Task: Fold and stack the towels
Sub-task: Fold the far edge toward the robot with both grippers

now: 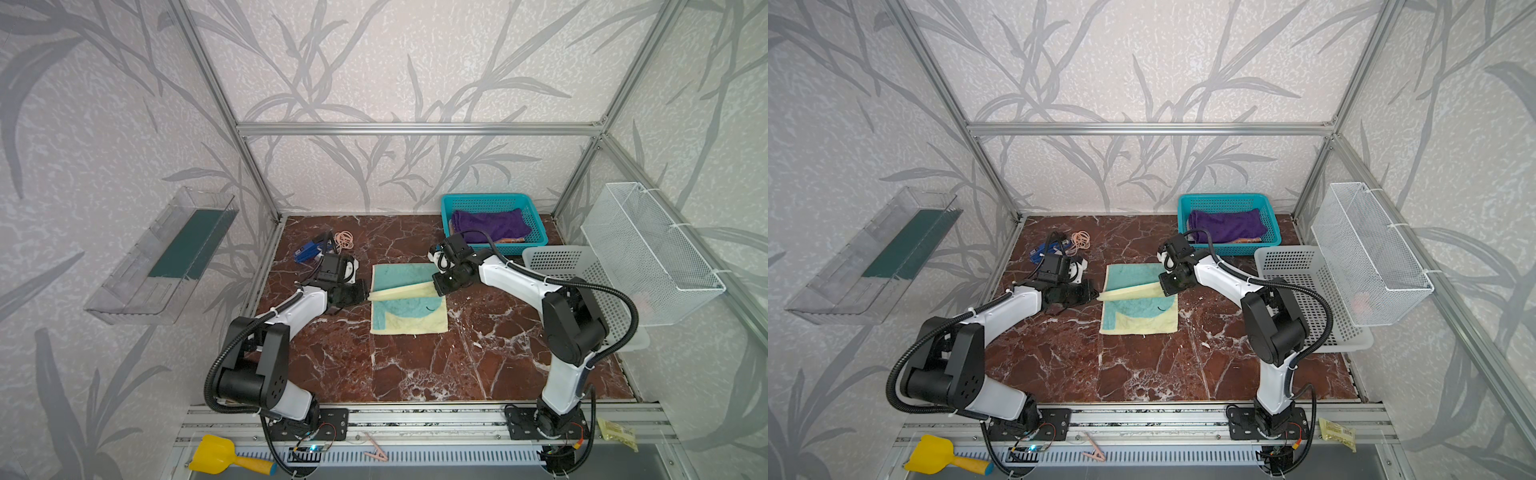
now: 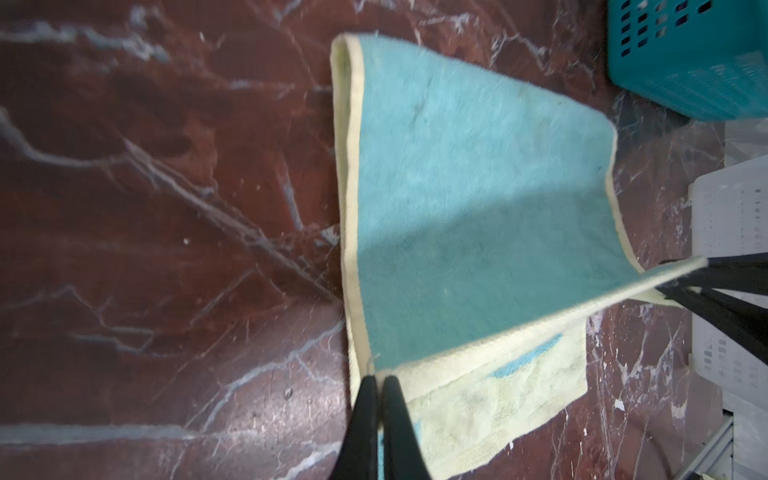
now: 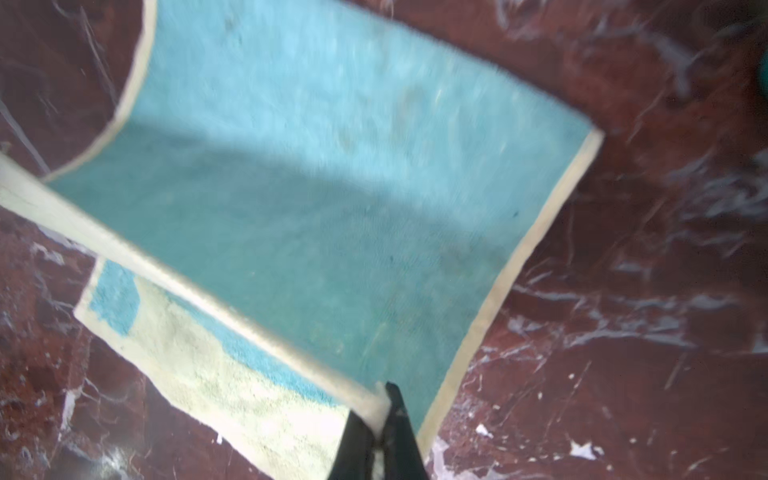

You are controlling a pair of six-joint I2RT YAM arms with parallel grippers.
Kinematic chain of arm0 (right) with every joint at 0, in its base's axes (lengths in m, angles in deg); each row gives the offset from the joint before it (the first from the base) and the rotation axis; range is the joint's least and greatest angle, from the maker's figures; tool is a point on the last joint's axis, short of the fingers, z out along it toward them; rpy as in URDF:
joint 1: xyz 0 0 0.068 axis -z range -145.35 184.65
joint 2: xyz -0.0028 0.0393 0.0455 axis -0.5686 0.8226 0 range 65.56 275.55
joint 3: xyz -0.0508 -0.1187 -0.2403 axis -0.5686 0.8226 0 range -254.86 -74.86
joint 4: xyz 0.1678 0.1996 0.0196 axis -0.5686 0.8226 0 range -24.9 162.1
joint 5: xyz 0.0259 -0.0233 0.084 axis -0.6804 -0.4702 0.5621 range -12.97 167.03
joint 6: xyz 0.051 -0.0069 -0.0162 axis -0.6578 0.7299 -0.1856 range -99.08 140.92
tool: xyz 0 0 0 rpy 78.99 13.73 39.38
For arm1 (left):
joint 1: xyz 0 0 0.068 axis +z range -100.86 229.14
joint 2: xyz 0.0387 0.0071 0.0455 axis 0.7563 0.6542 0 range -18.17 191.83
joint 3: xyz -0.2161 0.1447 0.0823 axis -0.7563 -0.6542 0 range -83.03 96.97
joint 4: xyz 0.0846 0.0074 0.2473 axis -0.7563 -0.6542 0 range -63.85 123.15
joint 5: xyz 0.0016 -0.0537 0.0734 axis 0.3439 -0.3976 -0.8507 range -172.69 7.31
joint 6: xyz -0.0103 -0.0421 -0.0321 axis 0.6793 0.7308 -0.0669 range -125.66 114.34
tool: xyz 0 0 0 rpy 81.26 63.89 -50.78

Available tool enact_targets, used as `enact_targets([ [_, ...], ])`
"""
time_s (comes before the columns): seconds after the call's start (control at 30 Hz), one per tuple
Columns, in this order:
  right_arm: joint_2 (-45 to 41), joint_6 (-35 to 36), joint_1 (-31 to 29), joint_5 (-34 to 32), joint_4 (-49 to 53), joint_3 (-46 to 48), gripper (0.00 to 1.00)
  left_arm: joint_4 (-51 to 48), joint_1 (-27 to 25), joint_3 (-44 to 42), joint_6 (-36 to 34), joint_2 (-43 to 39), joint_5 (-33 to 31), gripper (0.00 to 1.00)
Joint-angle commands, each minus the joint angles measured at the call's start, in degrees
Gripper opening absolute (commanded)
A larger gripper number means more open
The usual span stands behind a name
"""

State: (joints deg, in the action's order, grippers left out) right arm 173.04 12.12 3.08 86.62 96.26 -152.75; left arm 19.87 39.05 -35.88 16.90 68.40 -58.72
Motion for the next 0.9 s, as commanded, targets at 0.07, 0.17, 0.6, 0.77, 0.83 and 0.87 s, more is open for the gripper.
enact_targets([
  [0.07,-1.67,-1.51,0.79,-1.49,0.14,0.72,0.0,0.62,0.59,0.23,0.91,0.11,-1.81,0.0],
  [0.17,-3.8,-1.34,0.78,-2.02,0.45,0.05,0.0,-0.8,0.55,1.46,0.82,-1.57,-1.73,0.0],
  [0.6,-6.34,-1.82,0.43,0.25,-0.15,5.81,0.0,-6.32,-5.03,-2.9,0.45,-5.72,-9.85,0.0],
  [0.77,-4.42,-0.67,0.13,4.54,-3.39,9.24,0.0,-2.7,-5.13,-6.02,1.87,-4.78,-9.69,0.0],
  [0.83,-4.08,-0.16,-0.07,4.98,-3.87,10.21,0.01,-2.8,-5.12,-6.07,1.78,-4.32,-9.61,0.0],
  [0.87,-4.23,-0.01,-0.07,5.11,-4.1,10.97,0.01,-2.91,-5.12,-6.17,1.69,-4.32,-9.61,0.0],
])
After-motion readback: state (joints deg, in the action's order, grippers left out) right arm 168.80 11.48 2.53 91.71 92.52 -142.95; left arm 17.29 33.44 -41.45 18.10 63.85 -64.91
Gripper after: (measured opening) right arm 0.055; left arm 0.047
